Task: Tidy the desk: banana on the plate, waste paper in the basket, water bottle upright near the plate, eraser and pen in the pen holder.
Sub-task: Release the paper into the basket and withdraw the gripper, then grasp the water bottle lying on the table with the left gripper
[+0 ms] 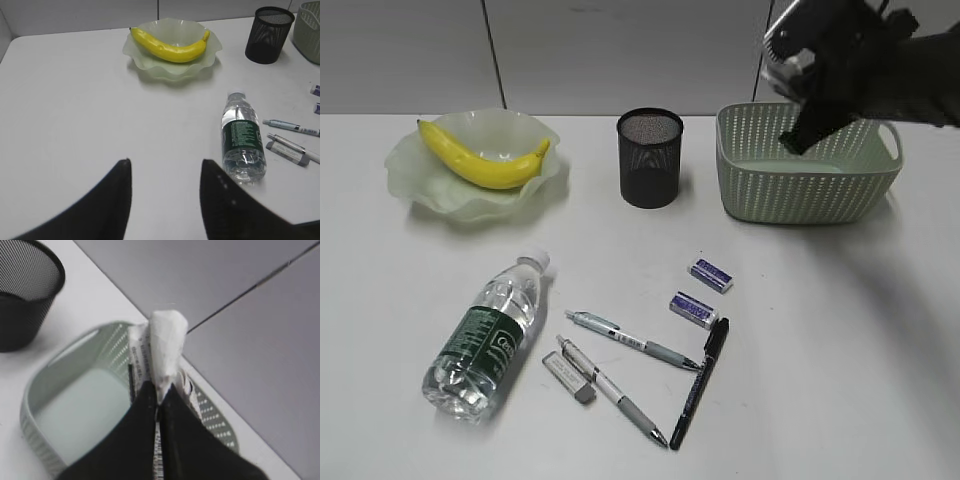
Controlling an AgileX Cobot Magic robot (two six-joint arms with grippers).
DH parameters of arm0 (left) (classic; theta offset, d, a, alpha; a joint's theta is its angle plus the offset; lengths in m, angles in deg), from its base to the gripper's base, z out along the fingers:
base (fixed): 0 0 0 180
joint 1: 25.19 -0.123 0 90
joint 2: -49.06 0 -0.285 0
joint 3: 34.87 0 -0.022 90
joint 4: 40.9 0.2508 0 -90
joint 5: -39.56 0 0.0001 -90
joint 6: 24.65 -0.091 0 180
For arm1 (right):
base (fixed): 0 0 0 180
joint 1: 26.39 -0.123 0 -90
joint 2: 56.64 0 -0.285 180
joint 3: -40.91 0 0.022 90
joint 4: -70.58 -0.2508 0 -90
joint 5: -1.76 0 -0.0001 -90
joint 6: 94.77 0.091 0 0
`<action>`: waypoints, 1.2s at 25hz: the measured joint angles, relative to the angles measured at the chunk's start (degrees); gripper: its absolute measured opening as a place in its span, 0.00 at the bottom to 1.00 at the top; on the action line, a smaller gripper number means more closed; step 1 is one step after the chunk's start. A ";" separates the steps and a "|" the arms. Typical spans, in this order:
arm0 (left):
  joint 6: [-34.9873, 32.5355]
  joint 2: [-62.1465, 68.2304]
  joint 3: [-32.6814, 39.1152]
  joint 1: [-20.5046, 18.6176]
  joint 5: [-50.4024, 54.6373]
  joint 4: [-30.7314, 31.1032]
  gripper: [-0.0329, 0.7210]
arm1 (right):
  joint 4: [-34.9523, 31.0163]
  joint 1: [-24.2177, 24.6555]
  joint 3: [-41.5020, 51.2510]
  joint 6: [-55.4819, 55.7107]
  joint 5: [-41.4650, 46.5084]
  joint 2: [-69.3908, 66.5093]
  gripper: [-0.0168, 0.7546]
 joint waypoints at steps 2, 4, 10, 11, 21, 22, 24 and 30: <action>0.00 0.00 0.00 0.00 0.00 0.00 0.49 | -0.45 0.99 -0.06 0.10 -1.81 -3.78 0.04; 0.00 0.00 0.00 0.00 0.00 0.00 0.49 | -1.43 1.31 -0.06 1.19 -4.91 -8.08 0.04; 0.00 0.00 0.00 0.00 0.00 0.00 0.49 | -7.11 1.44 -1.76 5.30 -9.11 -12.77 0.42; 0.00 0.00 0.00 0.00 0.00 0.00 0.49 | -7.47 1.44 -2.30 5.49 -9.25 -12.77 0.51; 0.00 0.00 0.00 0.00 0.00 0.00 0.49 | -25.37 1.44 -2.83 1.57 -2.75 -3.21 0.70; 0.00 0.00 0.00 0.00 0.00 0.00 0.49 | -26.41 1.44 -2.64 0.47 -1.14 -0.93 0.70; 0.00 0.00 0.00 0.00 0.00 0.00 0.49 | -27.53 1.44 -1.51 -0.82 0.65 3.42 0.70; 0.00 0.00 0.00 0.00 0.00 0.00 0.49 | -34.57 1.44 9.66 -4.27 0.57 18.68 0.70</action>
